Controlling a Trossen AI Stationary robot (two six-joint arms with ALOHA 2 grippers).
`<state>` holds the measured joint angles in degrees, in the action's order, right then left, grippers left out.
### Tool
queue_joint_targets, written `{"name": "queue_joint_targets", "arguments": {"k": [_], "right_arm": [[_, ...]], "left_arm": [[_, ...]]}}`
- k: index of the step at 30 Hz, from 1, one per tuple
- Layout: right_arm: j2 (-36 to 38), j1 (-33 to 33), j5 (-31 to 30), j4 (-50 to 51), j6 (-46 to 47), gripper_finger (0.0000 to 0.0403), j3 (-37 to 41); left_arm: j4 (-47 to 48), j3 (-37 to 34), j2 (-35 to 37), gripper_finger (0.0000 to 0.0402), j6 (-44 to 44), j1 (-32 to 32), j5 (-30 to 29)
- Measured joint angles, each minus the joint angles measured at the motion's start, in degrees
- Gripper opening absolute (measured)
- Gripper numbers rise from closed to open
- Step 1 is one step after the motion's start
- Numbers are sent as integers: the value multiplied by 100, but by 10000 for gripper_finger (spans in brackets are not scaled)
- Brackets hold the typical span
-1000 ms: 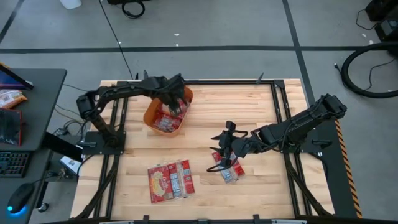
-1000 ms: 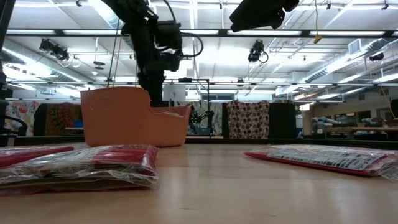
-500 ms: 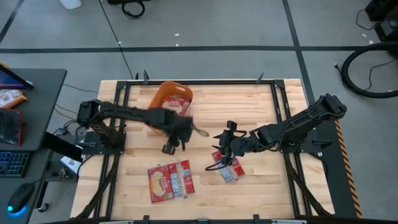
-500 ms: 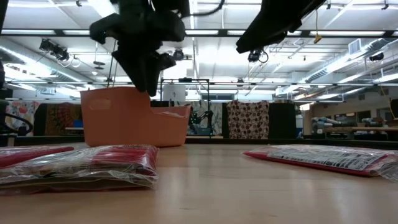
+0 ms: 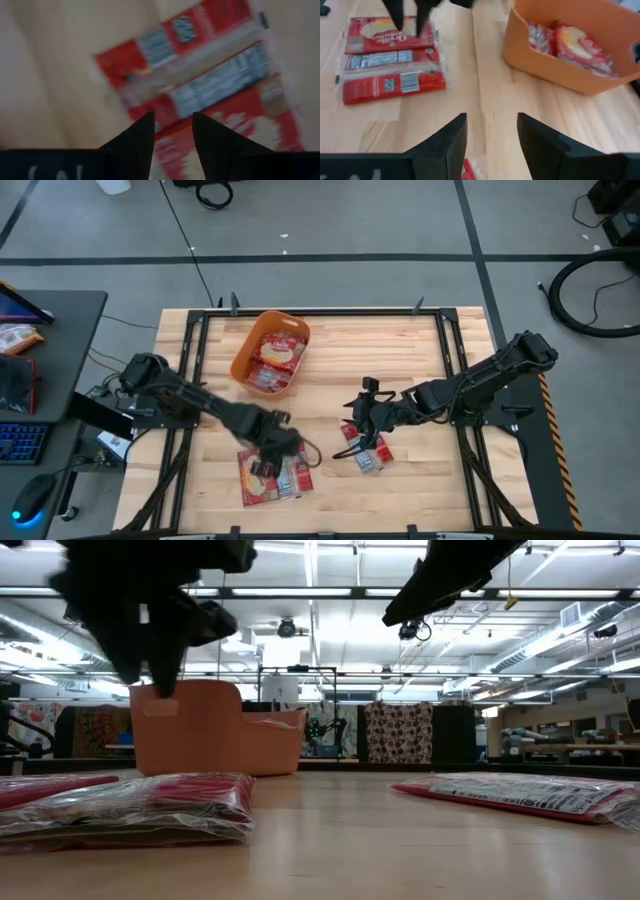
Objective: Sort popcorn bags into baskets
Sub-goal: Stack the popcorn pack on top of the other popcorn into the orange bin
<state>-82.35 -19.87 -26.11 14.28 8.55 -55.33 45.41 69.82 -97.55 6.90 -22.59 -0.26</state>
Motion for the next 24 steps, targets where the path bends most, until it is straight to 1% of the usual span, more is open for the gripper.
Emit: {"name": "queue_joint_targets", "arguments": {"k": [3, 5, 9, 12, 14, 18, 21, 24], "right_arm": [[0, -56, 74, 64, 44, 178, 0], [0, -115, 99, 112, 47, 178, 1], [0, -253, 96, 108, 82, 178, 2], [0, -359, 94, 96, 80, 178, 2], [0, -422, 92, 97, 75, 178, 2], [0, -514, 90, 114, 35, 178, 16], [0, -534, 87, 101, 29, 178, 43], [-2, -527, 82, 121, 47, 178, 48]], "left_arm": [[-99, -94, -25, 137, 804, -388, -87], [-146, -92, -71, 137, 1527, -623, -241], [-112, -89, -106, 137, 2923, -1045, -300], [-165, -93, -151, 137, 3723, -1409, -347], [-360, -83, -230, 137, 4222, -1690, -542], [-625, 82, -480, 137, 4971, -2161, -872], [-489, 450, -789, 137, 5394, -2358, -1020], [-78, 893, -1217, 137, 5557, -2499, -1158]]}}
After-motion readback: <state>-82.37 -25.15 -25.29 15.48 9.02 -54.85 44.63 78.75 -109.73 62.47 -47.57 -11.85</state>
